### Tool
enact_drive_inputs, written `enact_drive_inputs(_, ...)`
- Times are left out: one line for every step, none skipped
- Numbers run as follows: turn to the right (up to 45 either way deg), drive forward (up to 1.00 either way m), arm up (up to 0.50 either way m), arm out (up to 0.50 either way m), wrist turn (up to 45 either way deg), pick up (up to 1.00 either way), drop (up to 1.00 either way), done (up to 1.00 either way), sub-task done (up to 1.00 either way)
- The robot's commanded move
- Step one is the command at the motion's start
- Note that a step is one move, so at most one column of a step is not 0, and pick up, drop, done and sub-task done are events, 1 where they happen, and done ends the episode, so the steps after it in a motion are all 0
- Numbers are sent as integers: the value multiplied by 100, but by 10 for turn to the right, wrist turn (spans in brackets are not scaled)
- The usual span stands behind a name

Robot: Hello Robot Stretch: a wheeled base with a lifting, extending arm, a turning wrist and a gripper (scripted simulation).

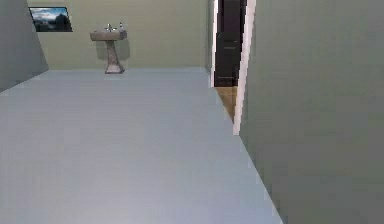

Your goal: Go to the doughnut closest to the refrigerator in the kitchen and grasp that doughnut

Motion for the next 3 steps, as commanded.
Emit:
enact_drive_inputs(0,100,0,0,0,0,0,0,0)
enact_drive_inputs(0,100,0,0,0,0,0,0,0)
enact_drive_inputs(-30,0,0,0,0,0,0,0,0)
